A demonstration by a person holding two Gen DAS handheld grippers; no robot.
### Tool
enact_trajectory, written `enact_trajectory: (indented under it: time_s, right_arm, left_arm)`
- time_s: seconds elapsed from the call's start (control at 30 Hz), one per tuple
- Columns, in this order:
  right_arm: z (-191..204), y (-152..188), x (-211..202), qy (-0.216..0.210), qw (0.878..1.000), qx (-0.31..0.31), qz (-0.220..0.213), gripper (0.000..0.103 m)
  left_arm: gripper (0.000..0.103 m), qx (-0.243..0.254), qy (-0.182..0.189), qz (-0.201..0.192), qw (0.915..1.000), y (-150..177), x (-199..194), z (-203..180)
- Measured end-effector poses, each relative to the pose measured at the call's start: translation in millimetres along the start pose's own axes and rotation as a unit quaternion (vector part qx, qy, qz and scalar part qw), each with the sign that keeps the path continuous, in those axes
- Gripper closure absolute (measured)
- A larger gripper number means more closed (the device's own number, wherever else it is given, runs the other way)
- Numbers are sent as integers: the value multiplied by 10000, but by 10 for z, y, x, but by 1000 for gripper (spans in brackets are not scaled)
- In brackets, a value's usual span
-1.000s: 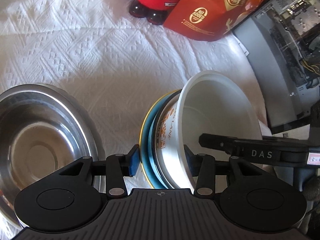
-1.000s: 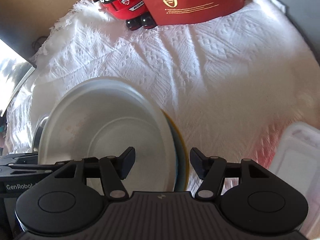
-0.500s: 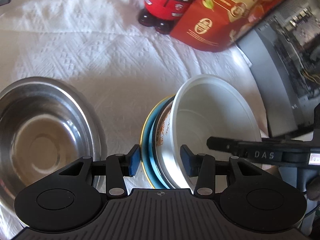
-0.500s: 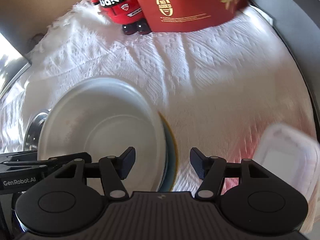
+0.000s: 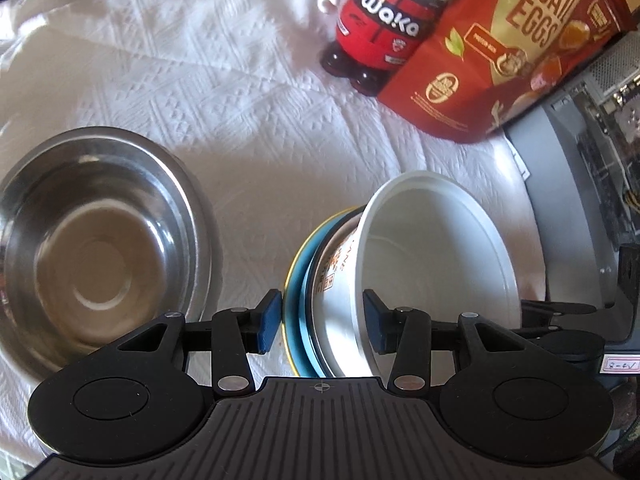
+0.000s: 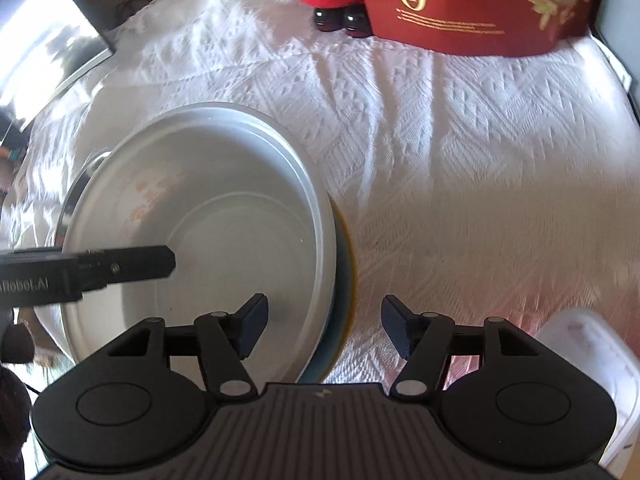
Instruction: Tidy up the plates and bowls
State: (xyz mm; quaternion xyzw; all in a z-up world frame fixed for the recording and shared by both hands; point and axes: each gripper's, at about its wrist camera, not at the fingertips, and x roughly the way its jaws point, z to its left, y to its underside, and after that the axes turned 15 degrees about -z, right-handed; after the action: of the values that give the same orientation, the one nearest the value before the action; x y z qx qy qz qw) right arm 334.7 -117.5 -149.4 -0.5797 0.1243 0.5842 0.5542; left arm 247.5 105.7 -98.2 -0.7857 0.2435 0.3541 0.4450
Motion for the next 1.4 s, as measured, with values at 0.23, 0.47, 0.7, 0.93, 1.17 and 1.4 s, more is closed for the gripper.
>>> enact_trajectory:
  time_s: [0.23, 0.47, 0.7, 0.93, 1.17, 1.4]
  right_arm:
    - [-52, -32, -24, -25, 9999, -132, -71, 39]
    - [-7, -105, -126, -24, 9988, -314, -375, 34]
    - [-24, -99, 49, -205, 9993, 303, -118, 34]
    - [4, -40, 167, -90, 9990, 443, -10, 41]
    - [-19, -10, 190, -244, 9980, 588, 43, 42]
    - [-10, 24, 190, -371, 9966, 732, 75, 42]
  left_arm:
    - [56, -248, -128, -148, 9995, -34, -55, 56]
    - [56, -18, -274, -228, 9994, -42, -46, 7]
    - [56, 261, -332, 8, 9991, -48, 59, -30]
    - [56, 386, -267, 214, 9987, -29, 169, 9]
    - [55, 350, 60, 408, 9985, 14, 263, -25]
    - [55, 244, 170, 258, 9992, 31, 271, -4]
